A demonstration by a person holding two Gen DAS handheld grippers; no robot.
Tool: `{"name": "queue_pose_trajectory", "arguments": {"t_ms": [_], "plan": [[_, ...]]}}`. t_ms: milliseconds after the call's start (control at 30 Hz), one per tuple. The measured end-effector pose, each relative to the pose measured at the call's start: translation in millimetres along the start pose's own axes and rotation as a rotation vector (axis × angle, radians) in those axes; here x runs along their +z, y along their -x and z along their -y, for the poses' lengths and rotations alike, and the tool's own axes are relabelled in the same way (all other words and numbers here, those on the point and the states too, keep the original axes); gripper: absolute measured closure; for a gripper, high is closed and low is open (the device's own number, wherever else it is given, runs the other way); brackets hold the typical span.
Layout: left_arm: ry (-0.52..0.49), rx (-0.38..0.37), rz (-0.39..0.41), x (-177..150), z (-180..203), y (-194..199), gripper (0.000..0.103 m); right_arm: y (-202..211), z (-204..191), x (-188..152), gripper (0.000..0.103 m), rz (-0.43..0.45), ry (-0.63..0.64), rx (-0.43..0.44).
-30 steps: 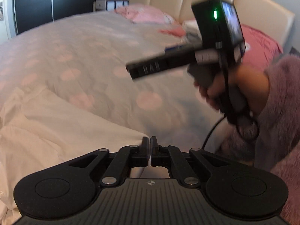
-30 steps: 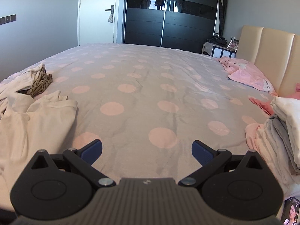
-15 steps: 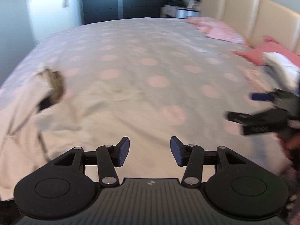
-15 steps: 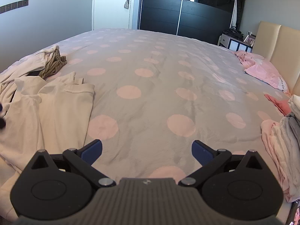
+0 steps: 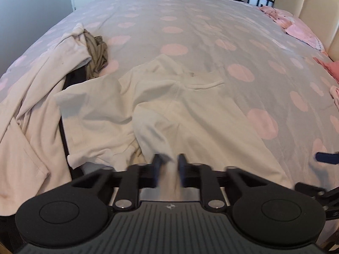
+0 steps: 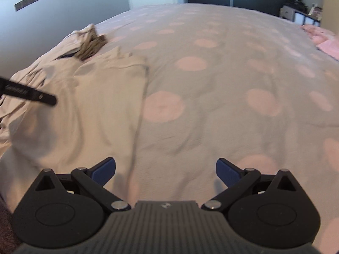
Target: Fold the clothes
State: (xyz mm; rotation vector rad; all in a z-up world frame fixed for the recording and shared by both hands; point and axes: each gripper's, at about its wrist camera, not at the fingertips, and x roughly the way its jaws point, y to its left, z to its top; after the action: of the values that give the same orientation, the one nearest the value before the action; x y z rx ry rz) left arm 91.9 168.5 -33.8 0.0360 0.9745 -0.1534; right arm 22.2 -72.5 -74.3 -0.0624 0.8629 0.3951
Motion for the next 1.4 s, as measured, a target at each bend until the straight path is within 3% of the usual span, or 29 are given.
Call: {"name": "queue_pose_trajectory", "arguments": {"t_ms": [33, 100, 433, 600, 767, 967, 1100, 1167, 1200, 1233, 1400], "plan": [[-0.008, -0.017, 0.006, 0.0, 4.4, 3.6, 0.100, -1.6, -5.4, -1.0, 0.044, -0.010, 0.023, 0.003], [-0.034, -0.065, 0.015, -3.1, 18.1, 11.3, 0.102, -2.0, -13.6, -1.6, 0.054, -0.026, 0.066, -0.009], [-0.263, -0.415, 0.044, -44.0, 125.7, 53.1, 0.103, 53.1, 23.6, 23.7, 0.044, 0.082, -0.089, -0.058], [-0.288, -0.523, -0.001, -68.5, 166.3, 53.5, 0.103, 74.2, 34.1, 27.1, 0.043, 0.098, -0.123, -0.065], [-0.311, -0.509, -0.075, -86.7, 176.6, 41.0, 0.103, 75.8, 43.2, 20.8, 0.043, 0.067, -0.148, -0.071], [-0.304, -0.464, -0.148, -94.3, 166.2, 35.8, 0.100, 61.9, 49.6, 5.0, 0.043, -0.012, -0.215, 0.005], [-0.331, -0.455, -0.132, -96.8, 165.4, 44.5, 0.073, 48.7, 45.5, -6.6, 0.045, -0.077, -0.281, 0.099], [-0.342, -0.450, -0.113, -95.2, 164.7, 51.2, 0.067, 42.2, 41.6, -10.7, 0.064, -0.108, -0.280, 0.112], [-0.345, -0.446, -0.103, -93.5, 163.2, 55.4, 0.064, 39.1, 39.7, -12.6, 0.085, -0.122, -0.279, 0.117], [-0.342, -0.441, -0.089, -92.0, 161.6, 60.5, 0.064, 37.1, 38.7, -13.9, 0.093, -0.134, -0.282, 0.128], [-0.277, -0.364, -0.079, -75.3, 135.4, 81.0, 0.059, 44.9, 26.3, -8.8, 0.101, -0.106, -0.246, 0.185]]}}
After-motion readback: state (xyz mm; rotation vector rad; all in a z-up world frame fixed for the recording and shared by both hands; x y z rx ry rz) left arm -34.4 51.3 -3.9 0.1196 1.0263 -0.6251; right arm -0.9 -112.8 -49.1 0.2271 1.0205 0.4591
